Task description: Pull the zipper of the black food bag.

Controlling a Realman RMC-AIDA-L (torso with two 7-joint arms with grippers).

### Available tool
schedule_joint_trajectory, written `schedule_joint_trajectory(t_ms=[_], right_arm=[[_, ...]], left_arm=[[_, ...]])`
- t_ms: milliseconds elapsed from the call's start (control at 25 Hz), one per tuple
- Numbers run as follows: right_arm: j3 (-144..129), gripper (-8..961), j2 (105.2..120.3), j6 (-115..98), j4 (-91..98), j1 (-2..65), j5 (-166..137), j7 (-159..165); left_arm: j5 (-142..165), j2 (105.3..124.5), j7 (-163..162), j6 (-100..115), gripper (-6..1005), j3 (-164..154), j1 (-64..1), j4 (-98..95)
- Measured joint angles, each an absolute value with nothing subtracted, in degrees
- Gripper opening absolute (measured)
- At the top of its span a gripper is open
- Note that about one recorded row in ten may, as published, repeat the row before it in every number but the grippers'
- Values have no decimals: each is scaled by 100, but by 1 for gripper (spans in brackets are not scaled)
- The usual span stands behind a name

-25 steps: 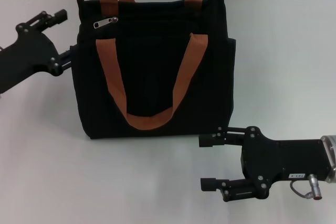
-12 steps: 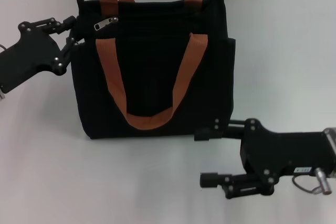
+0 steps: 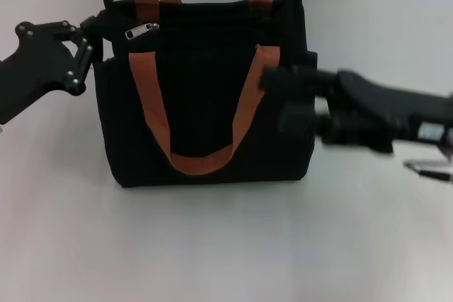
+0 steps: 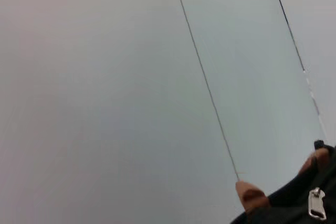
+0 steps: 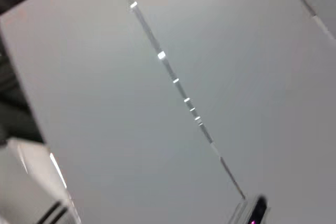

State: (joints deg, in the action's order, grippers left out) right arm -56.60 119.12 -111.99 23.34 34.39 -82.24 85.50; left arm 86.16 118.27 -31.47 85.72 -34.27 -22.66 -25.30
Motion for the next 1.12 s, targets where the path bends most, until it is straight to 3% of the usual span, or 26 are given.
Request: schedule_joint_trajectory(t_ms=[440,1120], right_arm=[[-5800,731,11838,-9640,2734,4545,-8368,11135],[-5887,723,11865,-8228,2876,5358,-9320,12903]], left_arm=[[8418,11856,-3009,8814,20,-3428,-2262,-2513],[8328,11850,-3048,8962,21,-3428,-2433,-2514]])
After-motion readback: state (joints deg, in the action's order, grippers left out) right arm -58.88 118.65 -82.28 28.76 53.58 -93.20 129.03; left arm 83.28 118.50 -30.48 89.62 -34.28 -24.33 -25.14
